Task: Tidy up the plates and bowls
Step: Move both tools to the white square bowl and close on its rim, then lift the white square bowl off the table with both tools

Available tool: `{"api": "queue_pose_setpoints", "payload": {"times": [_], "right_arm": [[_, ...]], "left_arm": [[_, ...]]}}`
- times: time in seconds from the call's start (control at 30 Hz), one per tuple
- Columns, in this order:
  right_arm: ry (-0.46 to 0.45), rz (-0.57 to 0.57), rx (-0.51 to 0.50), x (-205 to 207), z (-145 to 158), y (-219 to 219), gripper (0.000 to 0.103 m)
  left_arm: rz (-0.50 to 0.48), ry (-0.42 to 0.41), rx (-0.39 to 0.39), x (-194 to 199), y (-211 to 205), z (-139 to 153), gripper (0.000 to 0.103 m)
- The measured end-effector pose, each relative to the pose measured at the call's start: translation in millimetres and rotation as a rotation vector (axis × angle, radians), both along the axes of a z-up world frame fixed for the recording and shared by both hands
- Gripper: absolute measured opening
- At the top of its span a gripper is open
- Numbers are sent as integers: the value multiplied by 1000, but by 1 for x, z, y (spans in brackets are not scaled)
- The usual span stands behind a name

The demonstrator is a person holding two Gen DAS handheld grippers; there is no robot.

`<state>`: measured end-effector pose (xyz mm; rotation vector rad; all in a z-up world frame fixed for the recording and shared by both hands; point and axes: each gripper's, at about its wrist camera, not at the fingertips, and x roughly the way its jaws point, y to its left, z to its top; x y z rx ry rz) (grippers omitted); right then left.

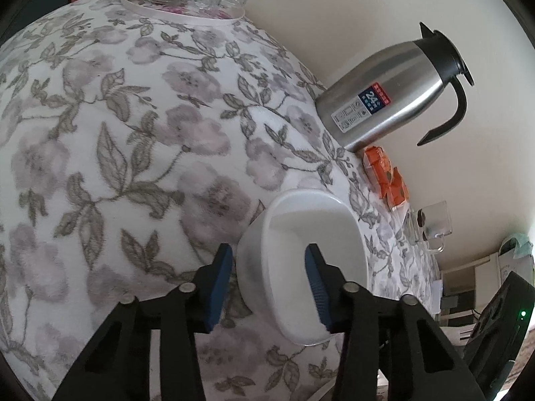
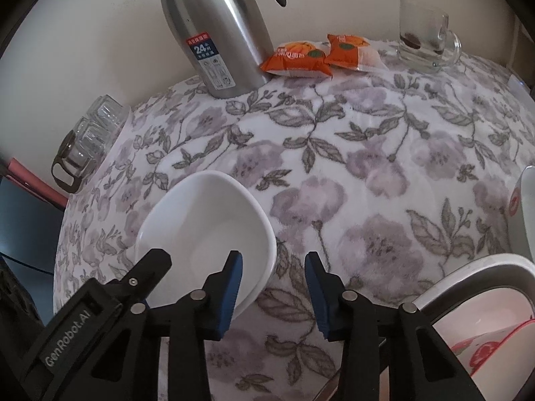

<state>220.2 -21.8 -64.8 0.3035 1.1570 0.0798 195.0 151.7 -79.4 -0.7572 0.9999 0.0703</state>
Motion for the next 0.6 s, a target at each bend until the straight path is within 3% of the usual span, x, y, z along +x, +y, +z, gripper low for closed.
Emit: {"api": "queue_pose_setpoints", "payload": {"times": [0.23, 0.6], "right_arm": [[11, -8, 12, 0, -5, -3, 40], [12, 7, -11, -4, -5, 0, 38]], "left_arm": [[11, 78, 7, 1, 3, -17, 36], [19, 87, 5, -2, 5, -19, 34]]}}
